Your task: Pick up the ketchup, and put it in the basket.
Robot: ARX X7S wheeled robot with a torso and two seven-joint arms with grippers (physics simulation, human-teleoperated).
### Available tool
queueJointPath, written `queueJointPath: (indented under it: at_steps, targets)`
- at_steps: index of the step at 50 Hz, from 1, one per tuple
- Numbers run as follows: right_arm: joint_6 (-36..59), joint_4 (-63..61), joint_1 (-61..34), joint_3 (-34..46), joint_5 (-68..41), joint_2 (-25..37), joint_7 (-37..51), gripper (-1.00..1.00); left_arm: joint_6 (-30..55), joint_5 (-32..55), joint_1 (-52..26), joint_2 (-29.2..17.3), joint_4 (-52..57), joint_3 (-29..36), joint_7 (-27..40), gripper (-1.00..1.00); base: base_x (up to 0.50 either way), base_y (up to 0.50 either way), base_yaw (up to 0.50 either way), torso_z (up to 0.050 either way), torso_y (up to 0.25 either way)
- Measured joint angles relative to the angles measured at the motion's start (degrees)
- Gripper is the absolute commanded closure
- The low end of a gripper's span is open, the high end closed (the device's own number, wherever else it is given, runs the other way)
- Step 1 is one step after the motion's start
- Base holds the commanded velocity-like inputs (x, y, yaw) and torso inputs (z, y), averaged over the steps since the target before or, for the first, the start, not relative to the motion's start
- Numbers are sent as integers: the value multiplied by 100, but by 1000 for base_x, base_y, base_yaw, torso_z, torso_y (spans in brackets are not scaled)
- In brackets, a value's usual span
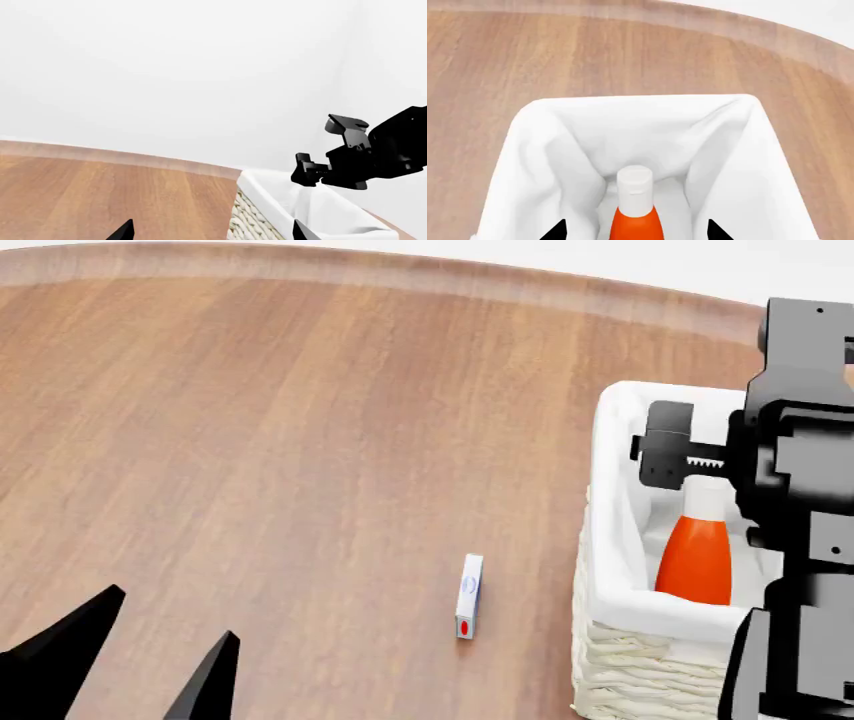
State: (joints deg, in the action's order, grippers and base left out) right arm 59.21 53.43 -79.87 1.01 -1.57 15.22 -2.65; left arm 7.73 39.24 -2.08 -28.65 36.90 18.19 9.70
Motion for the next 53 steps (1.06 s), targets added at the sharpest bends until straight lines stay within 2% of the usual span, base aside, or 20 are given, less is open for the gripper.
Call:
queueJointPath:
  at_steps: [11, 24, 36, 53]
  targets:
    - [513, -2282, 864, -277, 44, 4, 327, -100, 49, 50, 11, -70, 219, -20, 86, -100, 0, 0, 0, 0, 0]
    - [440, -4806, 1916, -283, 121, 14, 481, -100, 115, 87, 12, -150, 476, -32, 193, -100, 0, 0, 0, 0, 0]
    - [-425, -6318, 2920, -139, 181, -68, 619, -100, 136, 112, 9, -197, 614, -41, 250, -100, 0, 0, 0, 0, 0]
    - [-1538, -7563, 4255, -56, 215, -197, 852, -100, 203, -315, -37, -190, 690, -111, 618, -100, 0, 0, 0, 0, 0]
